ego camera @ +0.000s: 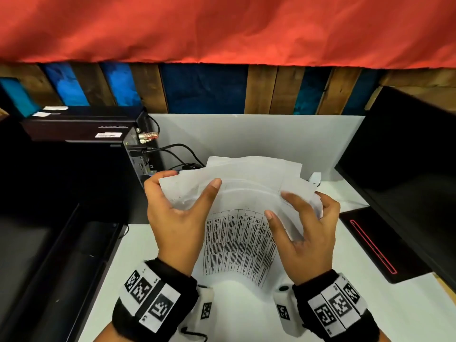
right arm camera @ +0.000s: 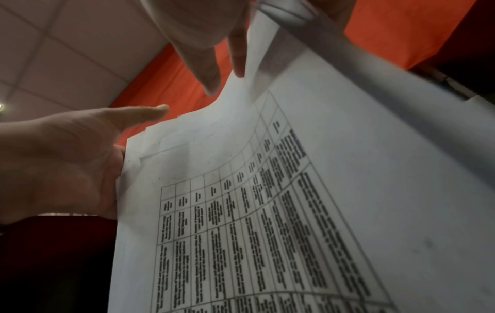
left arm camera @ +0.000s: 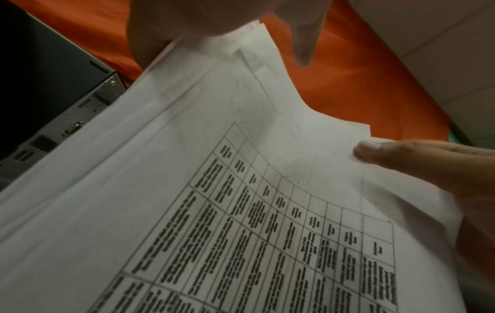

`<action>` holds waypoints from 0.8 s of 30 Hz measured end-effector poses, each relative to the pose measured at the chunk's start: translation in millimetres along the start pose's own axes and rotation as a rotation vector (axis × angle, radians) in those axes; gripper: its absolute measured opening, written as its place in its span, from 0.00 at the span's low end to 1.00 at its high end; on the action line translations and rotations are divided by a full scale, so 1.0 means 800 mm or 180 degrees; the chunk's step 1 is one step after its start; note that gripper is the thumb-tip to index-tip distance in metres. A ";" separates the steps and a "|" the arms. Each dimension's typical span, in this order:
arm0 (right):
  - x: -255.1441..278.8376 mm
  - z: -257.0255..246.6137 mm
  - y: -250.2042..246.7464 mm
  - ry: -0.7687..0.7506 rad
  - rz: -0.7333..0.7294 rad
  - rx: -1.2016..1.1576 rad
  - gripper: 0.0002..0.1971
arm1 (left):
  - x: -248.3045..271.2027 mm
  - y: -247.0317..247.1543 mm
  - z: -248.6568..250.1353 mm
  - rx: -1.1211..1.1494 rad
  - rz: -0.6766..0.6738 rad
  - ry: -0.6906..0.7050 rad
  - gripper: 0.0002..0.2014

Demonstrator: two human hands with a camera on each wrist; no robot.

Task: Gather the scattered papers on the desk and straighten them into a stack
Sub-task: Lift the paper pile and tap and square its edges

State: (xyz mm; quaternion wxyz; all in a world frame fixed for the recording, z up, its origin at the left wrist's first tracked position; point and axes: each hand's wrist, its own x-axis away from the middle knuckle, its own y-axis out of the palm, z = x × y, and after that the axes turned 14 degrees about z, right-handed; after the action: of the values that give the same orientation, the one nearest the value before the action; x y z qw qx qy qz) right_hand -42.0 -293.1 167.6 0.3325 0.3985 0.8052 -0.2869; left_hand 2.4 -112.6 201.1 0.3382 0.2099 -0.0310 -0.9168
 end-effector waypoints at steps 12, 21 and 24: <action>0.006 0.002 0.001 -0.0137 0.0061 -0.0373 0.14 | 0.010 0.003 -0.007 0.0113 0.0130 -0.0050 0.29; -0.001 -0.005 -0.009 -0.0056 0.0148 -0.0527 0.23 | 0.010 -0.004 -0.017 0.0207 0.0236 -0.0138 0.27; -0.005 -0.009 -0.010 -0.0020 0.0134 -0.0287 0.25 | 0.010 -0.005 -0.023 0.0059 0.0247 -0.0147 0.26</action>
State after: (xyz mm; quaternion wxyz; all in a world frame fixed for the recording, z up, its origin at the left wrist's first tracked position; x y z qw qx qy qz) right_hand -49.0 -293.6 176.3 0.3587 0.3991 0.8077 -0.2444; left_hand 2.3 -113.2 180.5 0.3707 0.1905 -0.0555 -0.9073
